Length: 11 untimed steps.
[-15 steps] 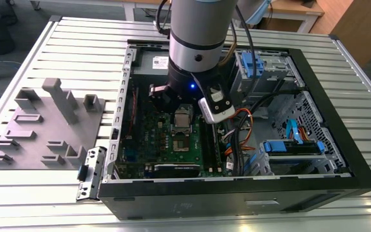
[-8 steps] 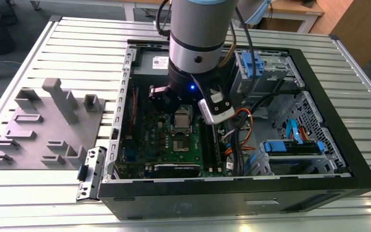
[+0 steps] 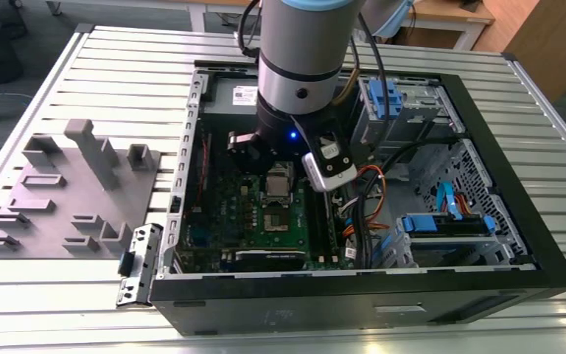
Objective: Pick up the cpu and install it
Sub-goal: 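Place the cpu into insertion slot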
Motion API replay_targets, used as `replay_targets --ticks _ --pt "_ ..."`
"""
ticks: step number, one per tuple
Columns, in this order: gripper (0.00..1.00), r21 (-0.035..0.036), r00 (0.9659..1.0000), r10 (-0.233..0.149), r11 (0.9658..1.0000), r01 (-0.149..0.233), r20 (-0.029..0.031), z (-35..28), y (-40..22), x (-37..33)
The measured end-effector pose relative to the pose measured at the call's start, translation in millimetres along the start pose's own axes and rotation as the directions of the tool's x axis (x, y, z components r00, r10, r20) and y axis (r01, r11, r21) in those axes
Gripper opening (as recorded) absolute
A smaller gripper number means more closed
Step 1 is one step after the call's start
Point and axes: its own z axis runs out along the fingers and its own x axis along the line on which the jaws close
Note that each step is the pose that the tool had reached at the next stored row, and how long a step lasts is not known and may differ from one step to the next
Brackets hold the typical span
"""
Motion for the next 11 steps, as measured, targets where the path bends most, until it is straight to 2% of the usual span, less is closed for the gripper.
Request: replay_targets --ticks 11 --pt "0.47 -0.0002 1.0000 0.000 1.0000 0.000 0.0001 2.2 -0.1 -0.1"
